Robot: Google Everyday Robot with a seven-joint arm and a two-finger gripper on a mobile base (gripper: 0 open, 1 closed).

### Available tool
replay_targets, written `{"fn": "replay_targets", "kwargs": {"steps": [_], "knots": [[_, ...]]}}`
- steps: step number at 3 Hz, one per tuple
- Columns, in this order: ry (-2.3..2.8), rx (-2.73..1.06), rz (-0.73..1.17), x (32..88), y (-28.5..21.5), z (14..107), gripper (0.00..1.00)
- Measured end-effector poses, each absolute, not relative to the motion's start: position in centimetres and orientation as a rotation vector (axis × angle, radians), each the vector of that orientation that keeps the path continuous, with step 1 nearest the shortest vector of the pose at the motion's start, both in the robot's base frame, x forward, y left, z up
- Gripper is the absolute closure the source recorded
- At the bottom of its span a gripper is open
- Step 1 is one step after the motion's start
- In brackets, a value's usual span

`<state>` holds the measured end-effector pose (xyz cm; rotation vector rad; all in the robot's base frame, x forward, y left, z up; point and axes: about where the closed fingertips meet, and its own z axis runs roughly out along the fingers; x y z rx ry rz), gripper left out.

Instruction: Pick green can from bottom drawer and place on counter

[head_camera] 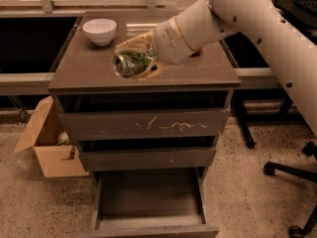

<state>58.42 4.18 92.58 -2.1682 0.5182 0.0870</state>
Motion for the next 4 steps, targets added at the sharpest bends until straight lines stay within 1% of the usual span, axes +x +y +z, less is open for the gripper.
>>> {"fn": "replay_targets", "kwargs": {"steps": [1,2,4], "knots": [[0.518,-2.168,0.087,58.4,4.2,92.6,1.0],[0.568,-2.145,0.13,61.1,4.8,92.6,1.0],[0.71,-2.051,0.286,67.9,5.6,91.3,1.0]]}}
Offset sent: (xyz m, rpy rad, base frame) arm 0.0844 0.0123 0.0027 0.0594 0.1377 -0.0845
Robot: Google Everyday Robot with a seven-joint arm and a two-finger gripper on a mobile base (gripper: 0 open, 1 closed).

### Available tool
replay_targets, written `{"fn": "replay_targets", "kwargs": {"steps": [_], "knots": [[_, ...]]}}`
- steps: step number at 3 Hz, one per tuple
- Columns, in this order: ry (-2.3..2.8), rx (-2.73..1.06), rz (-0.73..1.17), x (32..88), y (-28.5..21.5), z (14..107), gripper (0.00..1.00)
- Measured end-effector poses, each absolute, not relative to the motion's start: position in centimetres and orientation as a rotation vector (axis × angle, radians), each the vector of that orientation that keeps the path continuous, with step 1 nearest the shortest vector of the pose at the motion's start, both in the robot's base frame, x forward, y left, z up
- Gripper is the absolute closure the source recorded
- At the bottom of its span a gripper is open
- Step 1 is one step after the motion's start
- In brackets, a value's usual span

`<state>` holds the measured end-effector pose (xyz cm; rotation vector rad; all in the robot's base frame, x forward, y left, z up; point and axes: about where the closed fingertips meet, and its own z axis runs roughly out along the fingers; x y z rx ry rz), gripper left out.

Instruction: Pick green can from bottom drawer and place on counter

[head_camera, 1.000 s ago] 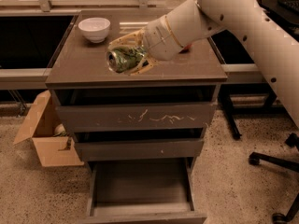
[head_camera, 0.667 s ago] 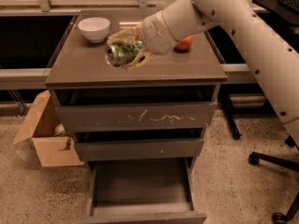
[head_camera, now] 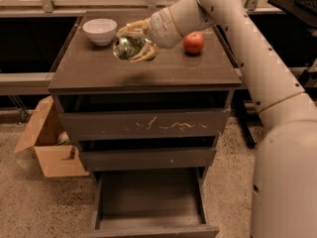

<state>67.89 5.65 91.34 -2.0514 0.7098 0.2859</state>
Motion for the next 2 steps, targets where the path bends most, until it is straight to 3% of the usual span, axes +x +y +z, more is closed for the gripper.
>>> {"fn": "replay_targets", "kwargs": {"steps": [1,2], "knots": [[0.815,-2.008,0.352,70.8,5.5,89.9,1.0],[0.92,-1.976,0.379,72.8,4.8,88.8,0.83]]}}
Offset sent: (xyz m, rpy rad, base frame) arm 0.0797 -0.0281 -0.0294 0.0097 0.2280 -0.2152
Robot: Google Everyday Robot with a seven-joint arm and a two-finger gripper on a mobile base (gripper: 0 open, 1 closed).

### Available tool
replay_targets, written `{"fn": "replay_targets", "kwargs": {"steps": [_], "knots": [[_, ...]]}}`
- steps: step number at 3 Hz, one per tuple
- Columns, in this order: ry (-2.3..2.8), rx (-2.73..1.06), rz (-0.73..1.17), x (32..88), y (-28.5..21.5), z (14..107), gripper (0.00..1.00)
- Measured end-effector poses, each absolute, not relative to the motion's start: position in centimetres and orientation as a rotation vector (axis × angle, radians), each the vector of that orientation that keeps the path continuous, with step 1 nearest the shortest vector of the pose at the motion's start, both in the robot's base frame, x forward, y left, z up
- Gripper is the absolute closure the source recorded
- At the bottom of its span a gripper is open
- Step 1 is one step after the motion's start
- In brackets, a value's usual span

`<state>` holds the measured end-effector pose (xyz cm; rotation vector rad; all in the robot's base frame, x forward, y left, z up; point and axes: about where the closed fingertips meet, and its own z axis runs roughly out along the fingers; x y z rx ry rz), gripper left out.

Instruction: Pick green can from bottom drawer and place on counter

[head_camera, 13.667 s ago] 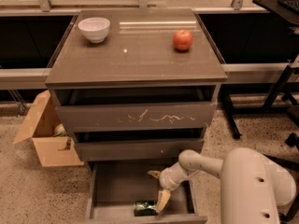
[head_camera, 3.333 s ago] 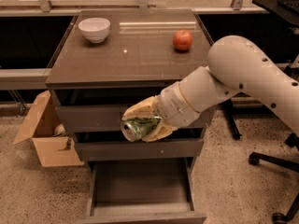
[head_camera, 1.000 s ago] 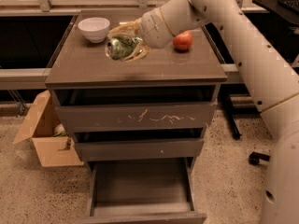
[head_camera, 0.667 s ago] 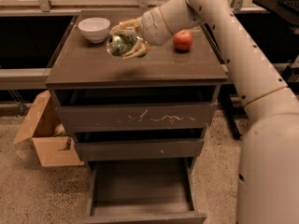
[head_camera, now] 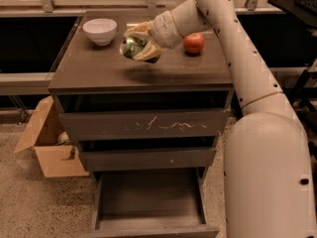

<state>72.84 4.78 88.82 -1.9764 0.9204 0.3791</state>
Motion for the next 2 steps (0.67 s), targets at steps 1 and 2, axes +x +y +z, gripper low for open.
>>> {"fn": "replay_targets", "kwargs": {"steps": [1,2], "knots": [[0.992,-1.958,0.402,73.98,4.28,87.88,0.6],[1.033,-1.948,0.419,74.66,3.99,87.26,0.36]]}}
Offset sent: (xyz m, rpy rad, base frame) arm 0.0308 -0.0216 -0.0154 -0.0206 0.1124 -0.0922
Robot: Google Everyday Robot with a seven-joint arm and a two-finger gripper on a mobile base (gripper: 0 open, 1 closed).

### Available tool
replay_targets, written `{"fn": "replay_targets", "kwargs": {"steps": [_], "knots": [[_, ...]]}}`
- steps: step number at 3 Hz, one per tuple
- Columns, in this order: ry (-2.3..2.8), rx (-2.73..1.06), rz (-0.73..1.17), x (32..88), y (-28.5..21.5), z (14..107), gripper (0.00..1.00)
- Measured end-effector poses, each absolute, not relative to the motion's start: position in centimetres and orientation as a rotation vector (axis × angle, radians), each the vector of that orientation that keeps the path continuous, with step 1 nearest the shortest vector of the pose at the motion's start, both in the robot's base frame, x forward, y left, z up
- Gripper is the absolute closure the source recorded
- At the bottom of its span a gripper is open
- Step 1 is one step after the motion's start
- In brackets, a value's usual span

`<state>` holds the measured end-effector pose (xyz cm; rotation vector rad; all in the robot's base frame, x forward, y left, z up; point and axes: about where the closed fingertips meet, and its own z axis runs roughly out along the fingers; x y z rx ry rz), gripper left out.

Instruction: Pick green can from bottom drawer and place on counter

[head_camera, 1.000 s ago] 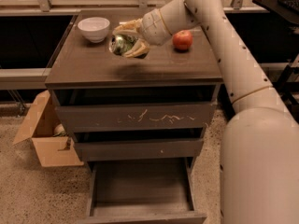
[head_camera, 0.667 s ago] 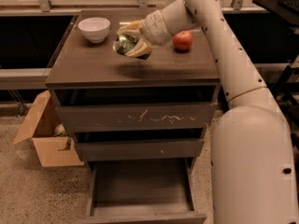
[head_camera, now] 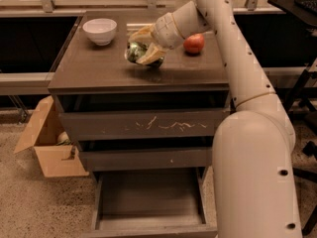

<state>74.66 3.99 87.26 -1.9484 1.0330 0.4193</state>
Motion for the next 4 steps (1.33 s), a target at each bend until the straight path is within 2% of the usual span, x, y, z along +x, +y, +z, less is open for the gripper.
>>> {"fn": "replay_targets", "kwargs": {"steps": [1,2,4], "knots": [[1.049,-1.939,0.418,75.1,3.6,87.3,0.05],[1.049,-1.939,0.418,75.1,3.6,87.3,0.0],[1.024,-1.869,0.232,72.9,-0.4,92.3,0.0]]}}
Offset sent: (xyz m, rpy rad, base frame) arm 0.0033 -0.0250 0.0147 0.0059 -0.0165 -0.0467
